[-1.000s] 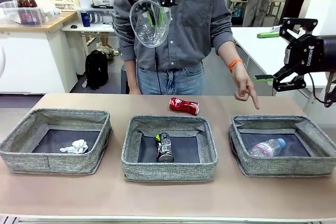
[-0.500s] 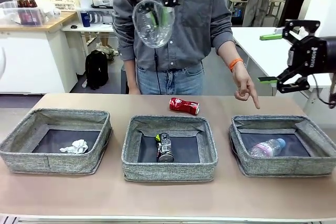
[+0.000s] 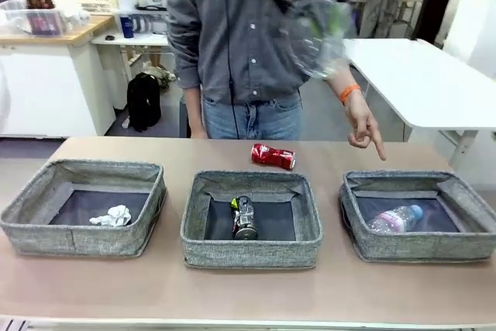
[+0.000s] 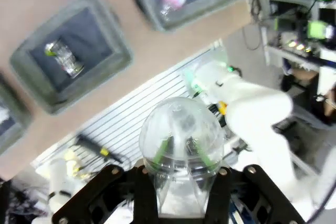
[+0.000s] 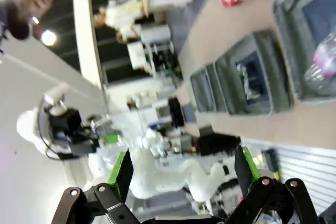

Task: Sort the waste into the appropriate baskets.
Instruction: Place the picked waste into the Fabric basket indicated by the person.

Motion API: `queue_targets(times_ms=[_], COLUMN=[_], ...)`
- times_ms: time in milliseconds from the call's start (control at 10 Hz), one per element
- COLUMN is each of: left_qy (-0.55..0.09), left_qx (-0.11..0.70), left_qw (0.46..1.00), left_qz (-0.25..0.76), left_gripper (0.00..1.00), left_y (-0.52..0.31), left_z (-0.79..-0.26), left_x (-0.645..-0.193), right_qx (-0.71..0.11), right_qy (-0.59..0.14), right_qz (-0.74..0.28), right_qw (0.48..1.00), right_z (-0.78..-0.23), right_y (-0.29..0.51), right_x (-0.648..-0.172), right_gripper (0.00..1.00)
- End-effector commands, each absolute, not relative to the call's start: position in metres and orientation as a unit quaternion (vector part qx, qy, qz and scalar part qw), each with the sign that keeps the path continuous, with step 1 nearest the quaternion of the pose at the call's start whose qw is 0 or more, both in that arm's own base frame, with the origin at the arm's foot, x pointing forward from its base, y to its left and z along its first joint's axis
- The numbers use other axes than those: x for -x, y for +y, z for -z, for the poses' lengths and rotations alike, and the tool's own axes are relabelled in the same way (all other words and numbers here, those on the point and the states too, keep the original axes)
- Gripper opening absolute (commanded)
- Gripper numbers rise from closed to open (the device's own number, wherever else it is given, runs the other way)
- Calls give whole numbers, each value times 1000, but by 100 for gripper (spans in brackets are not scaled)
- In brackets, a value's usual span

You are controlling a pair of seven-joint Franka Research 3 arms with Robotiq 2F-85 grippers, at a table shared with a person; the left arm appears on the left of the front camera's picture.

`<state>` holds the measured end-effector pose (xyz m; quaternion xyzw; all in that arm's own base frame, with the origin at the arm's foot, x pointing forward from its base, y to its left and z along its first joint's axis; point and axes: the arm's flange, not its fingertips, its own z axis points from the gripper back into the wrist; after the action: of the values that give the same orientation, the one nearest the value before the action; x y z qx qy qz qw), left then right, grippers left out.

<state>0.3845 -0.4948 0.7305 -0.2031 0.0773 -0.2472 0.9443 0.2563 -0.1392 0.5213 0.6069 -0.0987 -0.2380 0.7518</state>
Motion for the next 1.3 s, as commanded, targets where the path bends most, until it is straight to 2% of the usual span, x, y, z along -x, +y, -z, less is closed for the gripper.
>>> queue_targets(times_ms=[0, 300, 400, 700, 1200], left_qy=[45, 45, 49, 61, 32], left_qx=[206, 162, 160, 162, 122], left_qw=[945, 945, 943, 918, 922], left_qz=[249, 279, 288, 358, 367], left_gripper=[16, 16, 16, 16, 16], left_y=[-510, -573, -589, -642, -680], left_z=[-694, -646, -628, -580, -488], left_x=[-351, -326, -323, -318, -365], right_qx=[-629, -651, -628, -628, -628], right_qy=[-134, -177, -153, -153, -153], right_qz=[246, 289, 291, 291, 291], right_qw=[725, 679, 705, 705, 705], right_z=[-514, -483, -506, -506, -506], right_y=[-170, -211, -200, -200, -200], right_x=[-242, -209, -223, -223, -223], right_gripper=[100, 100, 100, 100, 100])
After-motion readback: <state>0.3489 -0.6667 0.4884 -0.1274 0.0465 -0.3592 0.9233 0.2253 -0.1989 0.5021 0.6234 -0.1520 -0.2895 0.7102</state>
